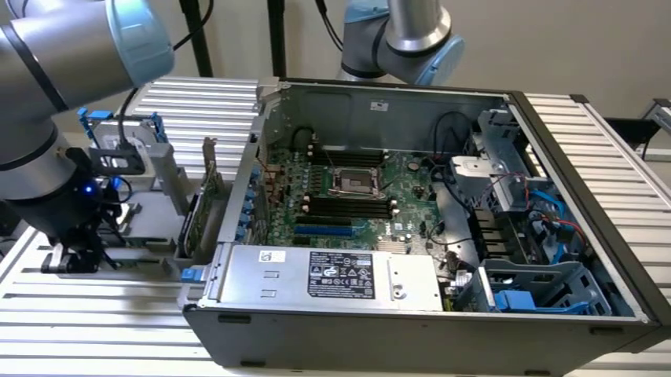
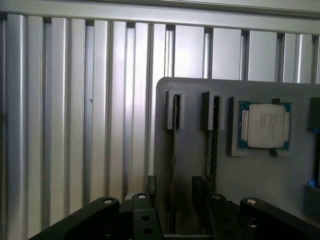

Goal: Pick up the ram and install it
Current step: 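Pick up the ram and move it above insertion slot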

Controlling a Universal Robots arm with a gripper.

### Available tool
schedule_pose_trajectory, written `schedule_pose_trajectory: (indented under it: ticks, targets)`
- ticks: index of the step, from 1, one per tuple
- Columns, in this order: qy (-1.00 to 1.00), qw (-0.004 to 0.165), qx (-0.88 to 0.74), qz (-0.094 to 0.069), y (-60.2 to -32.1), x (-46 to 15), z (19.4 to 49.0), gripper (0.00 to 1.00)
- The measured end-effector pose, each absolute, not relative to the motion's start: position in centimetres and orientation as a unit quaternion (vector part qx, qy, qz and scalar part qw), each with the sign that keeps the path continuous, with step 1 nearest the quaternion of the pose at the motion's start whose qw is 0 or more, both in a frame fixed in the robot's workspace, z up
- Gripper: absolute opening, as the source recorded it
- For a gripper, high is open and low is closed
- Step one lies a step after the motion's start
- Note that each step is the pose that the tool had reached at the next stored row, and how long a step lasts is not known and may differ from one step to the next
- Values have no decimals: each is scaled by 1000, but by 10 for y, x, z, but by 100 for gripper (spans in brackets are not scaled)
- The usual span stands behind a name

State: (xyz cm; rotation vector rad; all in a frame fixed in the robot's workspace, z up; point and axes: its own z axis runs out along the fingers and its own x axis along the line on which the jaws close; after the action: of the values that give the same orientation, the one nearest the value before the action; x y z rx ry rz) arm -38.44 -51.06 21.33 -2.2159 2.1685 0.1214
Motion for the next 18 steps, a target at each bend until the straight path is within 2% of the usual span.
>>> schedule_pose_trajectory:
  ticks: [11,13,14,15,16,18]
  targets:
    - [696,22,-717,42,-511,-384,196,42]
    - [695,22,-717,42,-511,-385,195,40]
    - [695,22,-717,42,-511,-385,195,34]
    - [695,22,-717,42,-511,-385,195,34]
    - [695,22,-717,42,-511,-385,195,27]
    - [695,22,-717,42,-511,-385,195,27]
